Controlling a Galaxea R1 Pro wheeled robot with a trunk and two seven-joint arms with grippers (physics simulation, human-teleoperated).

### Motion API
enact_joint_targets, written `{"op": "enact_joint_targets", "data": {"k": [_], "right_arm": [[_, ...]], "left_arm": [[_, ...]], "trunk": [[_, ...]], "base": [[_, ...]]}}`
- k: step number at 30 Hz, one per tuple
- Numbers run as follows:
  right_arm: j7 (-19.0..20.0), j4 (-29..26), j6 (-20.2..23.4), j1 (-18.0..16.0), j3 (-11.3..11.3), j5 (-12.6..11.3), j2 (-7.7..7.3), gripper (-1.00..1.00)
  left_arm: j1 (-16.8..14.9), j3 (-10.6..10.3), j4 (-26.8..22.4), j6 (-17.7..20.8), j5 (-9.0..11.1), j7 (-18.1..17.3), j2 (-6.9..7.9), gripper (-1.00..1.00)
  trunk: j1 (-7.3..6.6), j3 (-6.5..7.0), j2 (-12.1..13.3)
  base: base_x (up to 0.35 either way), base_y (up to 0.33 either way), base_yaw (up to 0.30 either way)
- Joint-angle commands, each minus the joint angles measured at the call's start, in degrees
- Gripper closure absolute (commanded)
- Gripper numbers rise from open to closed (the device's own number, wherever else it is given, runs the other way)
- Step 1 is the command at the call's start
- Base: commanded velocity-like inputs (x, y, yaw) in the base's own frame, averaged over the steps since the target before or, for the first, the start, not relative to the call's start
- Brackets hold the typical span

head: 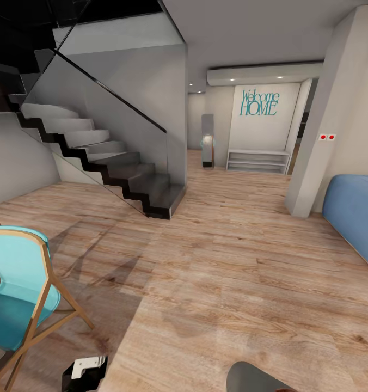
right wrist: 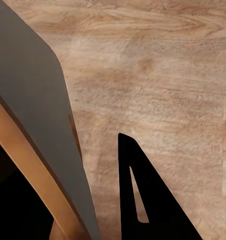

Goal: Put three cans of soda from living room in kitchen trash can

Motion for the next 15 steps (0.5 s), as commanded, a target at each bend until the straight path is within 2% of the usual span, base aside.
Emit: {"op": "enact_joint_targets", "data": {"k": [1, 2, 4, 5, 8, 10, 12, 13, 15], "right_arm": [[0.45, -0.09, -0.05, -0.01, -0.16, -0.58, -0.04, 1.00], [0.45, -0.09, -0.05, -0.01, -0.21, -0.61, -0.11, 1.00], [0.45, -0.09, -0.05, -0.01, -1.83, -0.65, -0.35, 1.00], [0.45, -0.07, -0.05, -0.01, -3.65, -0.66, -0.45, 1.00], [0.45, -0.07, -0.05, -0.03, -6.57, -0.69, -0.53, 1.00], [0.45, -0.06, -0.05, -0.10, -9.29, -0.70, -0.60, 1.00], [0.39, 0.31, -0.05, -0.22, -10.06, -0.67, -0.77, 1.00], [0.36, 0.84, -0.05, -0.42, -10.34, -0.67, -1.06, 1.00], [0.32, 3.77, -0.05, -2.26, -10.86, -0.69, -2.96, 1.00]], "left_arm": [[-0.04, 0.11, 1.43, -0.22, 0.09, -0.29, 0.04, -1.00], [-0.04, -0.10, 1.95, -0.23, 0.10, -0.29, 0.05, -1.00], [-0.02, -1.79, 3.27, -0.25, 0.09, -0.30, 0.20, -1.00], [0.00, -2.62, 3.61, -0.28, 0.09, -0.30, 0.27, -1.00], [0.22, -3.35, 3.91, -0.32, 0.09, -0.31, 0.33, -1.00], [0.83, -4.03, 4.09, -0.38, 0.08, -0.31, 0.35, -1.00], [0.99, -4.50, 4.14, -0.41, 0.08, -0.31, 0.35, -1.00], [1.05, -4.78, 4.16, -0.41, 0.08, -0.31, 0.34, -1.00], [1.18, -5.72, 4.19, -0.43, 0.08, -0.31, 0.34, -1.00]], "trunk": [[0.00, -0.04, -0.03], [0.00, -0.04, -0.03], [0.00, -0.04, -0.03], [0.00, -0.04, -0.03], [0.00, -0.04, -0.03], [0.00, -0.04, -0.03], [0.00, -0.04, -0.03], [0.00, -0.04, -0.03], [0.00, -0.04, -0.03]], "base": [[0.000, 0.000, 0.000], [0.000, 0.000, 0.000], [0.000, 0.000, 0.000], [0.000, 0.000, 0.000], [0.000, 0.000, 0.000], [0.000, 0.000, 0.000], [0.000, 0.000, 0.000], [0.000, 0.000, 0.000], [0.000, 0.000, 0.000]]}}
